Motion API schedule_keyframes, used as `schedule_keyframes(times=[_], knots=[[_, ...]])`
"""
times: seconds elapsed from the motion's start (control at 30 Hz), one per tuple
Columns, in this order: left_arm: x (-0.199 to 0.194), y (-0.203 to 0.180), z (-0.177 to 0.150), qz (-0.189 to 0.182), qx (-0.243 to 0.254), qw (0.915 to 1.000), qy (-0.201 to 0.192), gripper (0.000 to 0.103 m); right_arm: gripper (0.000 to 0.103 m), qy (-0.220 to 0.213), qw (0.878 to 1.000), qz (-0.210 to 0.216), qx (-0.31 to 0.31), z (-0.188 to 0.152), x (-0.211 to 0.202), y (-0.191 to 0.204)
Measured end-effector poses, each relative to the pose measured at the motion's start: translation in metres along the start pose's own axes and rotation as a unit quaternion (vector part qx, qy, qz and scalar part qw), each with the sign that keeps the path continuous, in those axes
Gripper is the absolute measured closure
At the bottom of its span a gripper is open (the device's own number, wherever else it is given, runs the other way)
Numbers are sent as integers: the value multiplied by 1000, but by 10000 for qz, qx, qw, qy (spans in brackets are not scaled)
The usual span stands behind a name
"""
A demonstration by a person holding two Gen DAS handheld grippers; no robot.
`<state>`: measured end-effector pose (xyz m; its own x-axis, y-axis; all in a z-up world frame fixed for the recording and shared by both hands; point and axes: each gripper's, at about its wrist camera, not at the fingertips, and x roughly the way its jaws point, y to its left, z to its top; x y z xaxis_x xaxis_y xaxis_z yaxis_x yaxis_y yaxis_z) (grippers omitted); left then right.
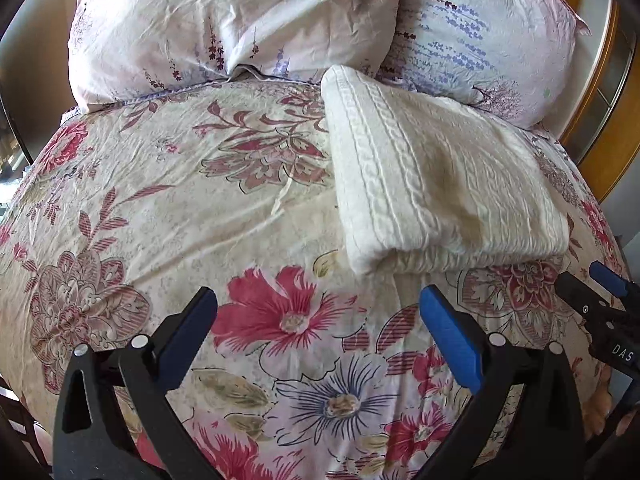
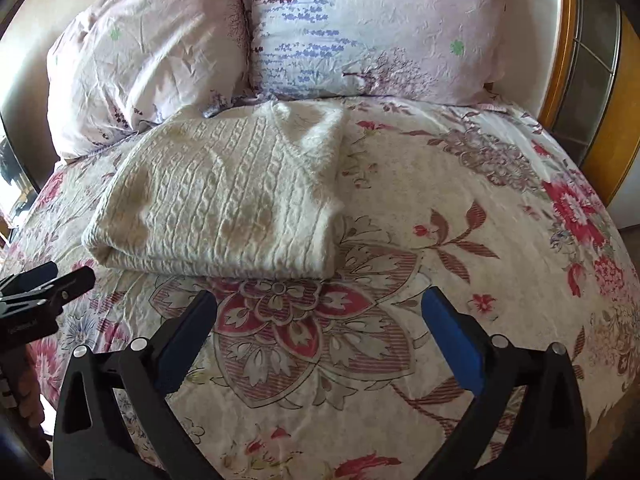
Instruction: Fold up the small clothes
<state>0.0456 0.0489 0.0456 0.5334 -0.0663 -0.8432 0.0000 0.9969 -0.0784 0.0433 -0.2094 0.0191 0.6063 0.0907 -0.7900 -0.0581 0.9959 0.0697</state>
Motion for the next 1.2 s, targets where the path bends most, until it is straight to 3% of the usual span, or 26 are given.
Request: schedule_keyframes(times=[0.17,0.4,1.2], knots=[[13,-11,-8,228,282,9993,34,2,1,200,9997,-39,-110,-10,14,14],[22,-9,-10,321,238,9992,14,2,1,393,9988,-177,-252,-19,26,22],[23,-9,-9,378,194,9991,-95,2,1,106,9996,-179,-182,-24,26,20]])
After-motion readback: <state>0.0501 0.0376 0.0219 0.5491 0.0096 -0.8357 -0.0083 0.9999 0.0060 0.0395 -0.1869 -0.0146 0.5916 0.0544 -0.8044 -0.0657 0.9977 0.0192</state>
